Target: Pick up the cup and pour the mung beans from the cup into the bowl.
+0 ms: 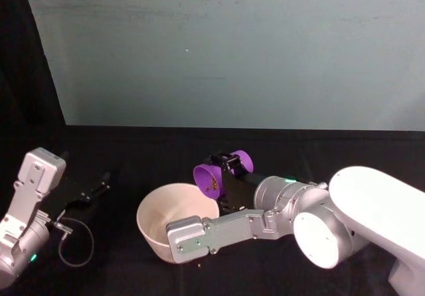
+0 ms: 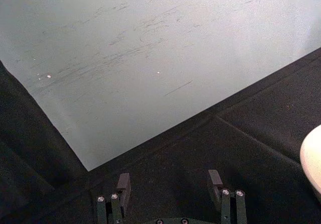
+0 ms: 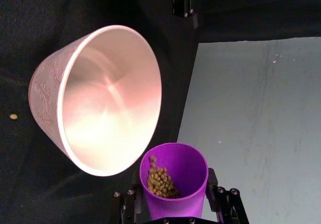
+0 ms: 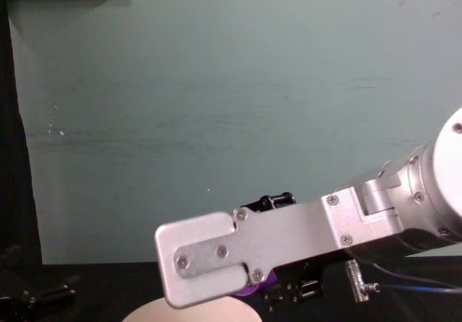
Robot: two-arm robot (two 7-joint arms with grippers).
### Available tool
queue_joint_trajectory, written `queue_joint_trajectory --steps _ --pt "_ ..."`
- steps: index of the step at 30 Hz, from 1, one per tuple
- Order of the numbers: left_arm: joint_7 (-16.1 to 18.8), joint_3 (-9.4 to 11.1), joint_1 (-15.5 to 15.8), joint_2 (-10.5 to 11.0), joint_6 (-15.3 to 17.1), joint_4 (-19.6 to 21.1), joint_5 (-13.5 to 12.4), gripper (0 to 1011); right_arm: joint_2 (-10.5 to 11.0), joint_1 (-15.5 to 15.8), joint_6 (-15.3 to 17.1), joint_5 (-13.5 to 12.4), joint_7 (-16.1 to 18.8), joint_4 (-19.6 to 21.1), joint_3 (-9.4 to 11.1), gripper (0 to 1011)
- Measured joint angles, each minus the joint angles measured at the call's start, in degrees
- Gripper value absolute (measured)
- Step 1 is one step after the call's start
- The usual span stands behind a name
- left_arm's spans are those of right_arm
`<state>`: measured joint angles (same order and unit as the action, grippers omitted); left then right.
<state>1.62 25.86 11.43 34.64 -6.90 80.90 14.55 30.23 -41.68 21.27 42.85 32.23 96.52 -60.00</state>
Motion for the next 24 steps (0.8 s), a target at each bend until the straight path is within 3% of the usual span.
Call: queue_joint_trajectory --steps 24 --pt "0.0 0.0 0.0 0.0 0.0 0.0 0.0 1003 -1.7 -0.8 0.6 10.1 3.3 -0.3 -2.6 739"
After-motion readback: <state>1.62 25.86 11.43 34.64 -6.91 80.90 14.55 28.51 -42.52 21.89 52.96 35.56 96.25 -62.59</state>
